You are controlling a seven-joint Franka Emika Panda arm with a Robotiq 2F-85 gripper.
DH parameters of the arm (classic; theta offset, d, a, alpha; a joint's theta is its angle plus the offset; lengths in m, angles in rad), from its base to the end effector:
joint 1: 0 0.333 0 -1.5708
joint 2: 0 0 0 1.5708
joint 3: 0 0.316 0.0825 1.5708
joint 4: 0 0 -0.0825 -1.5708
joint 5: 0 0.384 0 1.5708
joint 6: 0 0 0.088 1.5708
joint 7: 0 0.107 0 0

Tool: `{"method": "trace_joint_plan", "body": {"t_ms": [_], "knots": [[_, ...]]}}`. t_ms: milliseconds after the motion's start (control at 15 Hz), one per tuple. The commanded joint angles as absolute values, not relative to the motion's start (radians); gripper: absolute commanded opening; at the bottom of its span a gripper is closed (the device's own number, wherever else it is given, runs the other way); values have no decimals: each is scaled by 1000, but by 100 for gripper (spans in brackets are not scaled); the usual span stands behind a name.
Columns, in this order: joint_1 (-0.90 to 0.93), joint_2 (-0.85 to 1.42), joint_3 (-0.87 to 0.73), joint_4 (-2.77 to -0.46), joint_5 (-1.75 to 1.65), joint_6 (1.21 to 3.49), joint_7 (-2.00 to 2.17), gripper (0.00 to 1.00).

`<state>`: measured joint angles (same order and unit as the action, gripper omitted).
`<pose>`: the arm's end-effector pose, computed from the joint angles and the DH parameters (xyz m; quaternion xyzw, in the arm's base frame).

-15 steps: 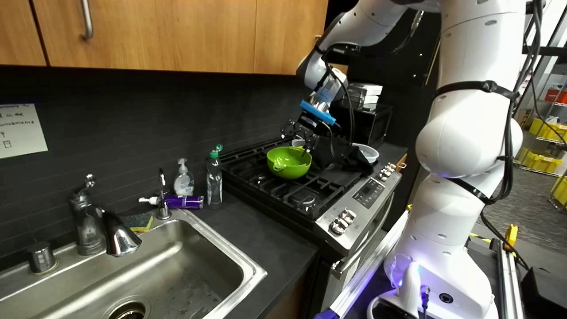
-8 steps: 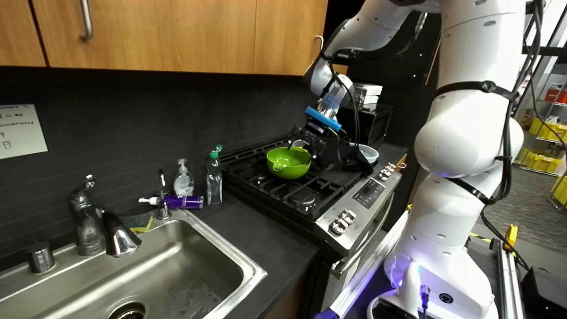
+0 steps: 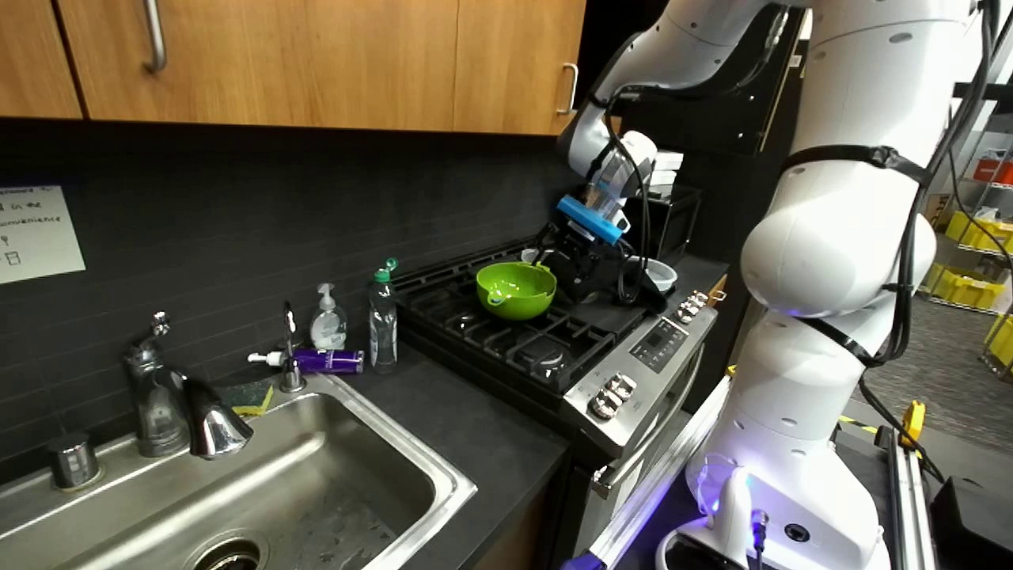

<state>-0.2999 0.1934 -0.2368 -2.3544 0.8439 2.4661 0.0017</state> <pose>0.4314 -0.2604 0.2438 -0.7973 0.5601 -0.0320 0.2224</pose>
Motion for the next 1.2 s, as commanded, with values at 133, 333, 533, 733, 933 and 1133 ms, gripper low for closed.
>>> {"method": "trace_joint_plan", "body": {"t_ms": [133, 333, 533, 733, 933, 1133], "knots": [[-268, -19, -235, -2546, 885, 2716, -3, 100], [-268, -97, -225, -2618, 877, 2817, 6, 100], [-269, -165, -210, -2678, 837, 2880, -13, 100], [-290, -211, -201, -2702, 662, 2809, -59, 100], [-284, -255, -231, -2708, 426, 2729, -33, 100], [-311, -282, -236, -2702, 202, 2618, -30, 100]]}}
